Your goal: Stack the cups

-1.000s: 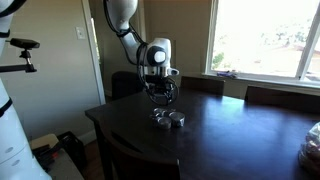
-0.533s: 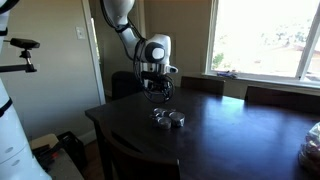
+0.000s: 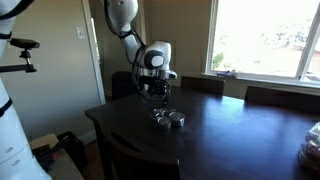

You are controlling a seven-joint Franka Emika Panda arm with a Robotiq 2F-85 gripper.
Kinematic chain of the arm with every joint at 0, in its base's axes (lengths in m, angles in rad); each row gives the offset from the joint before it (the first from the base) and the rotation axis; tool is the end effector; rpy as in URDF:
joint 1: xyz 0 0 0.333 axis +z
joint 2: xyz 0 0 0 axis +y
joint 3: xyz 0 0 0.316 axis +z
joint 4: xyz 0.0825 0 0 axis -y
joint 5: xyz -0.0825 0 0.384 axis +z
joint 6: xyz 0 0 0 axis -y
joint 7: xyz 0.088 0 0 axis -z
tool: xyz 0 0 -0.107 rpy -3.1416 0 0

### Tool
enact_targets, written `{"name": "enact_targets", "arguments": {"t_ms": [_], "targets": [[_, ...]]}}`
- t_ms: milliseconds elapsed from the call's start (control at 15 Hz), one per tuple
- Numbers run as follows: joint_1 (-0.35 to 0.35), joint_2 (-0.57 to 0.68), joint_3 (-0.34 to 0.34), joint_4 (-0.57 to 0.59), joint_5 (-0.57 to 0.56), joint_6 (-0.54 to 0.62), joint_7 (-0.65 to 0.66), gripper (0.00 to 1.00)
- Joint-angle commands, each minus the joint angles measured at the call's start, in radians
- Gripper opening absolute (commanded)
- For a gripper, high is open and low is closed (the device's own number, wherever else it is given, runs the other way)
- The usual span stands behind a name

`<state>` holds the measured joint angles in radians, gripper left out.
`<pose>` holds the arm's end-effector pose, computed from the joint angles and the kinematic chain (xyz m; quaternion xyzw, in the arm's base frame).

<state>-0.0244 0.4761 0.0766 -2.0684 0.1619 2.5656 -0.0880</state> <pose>0.5918 0.0280 0.2003 -0.9980 0.0018 -0.0113 0.0620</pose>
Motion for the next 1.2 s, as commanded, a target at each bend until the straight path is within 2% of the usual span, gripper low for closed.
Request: {"name": "enact_targets", "arguments": {"t_ms": [0,200,267,400,467,533,733,867,1000,1133], "targets": [[0.007,0.05,0.011,0.026,0.051,0.087,0.071,1.0],[0.019,0.092,0.003,0.059,0.052,0.118,0.135,1.0],[0.024,0.103,-0.001,0.068,0.05,0.12,0.158,0.91],[0.033,0.128,-0.009,0.094,0.044,0.114,0.197,0.83],[0.036,0.141,-0.013,0.108,0.043,0.109,0.215,0.84],[0.04,0.158,-0.016,0.121,0.04,0.113,0.228,0.9],[0.053,0.206,-0.028,0.164,0.031,0.118,0.265,1.0],[0.067,0.235,-0.041,0.192,0.027,0.11,0.293,1.0],[0.078,0.255,-0.052,0.213,0.027,0.1,0.318,0.89],[0.087,0.27,-0.059,0.226,0.027,0.098,0.334,0.67]]}}
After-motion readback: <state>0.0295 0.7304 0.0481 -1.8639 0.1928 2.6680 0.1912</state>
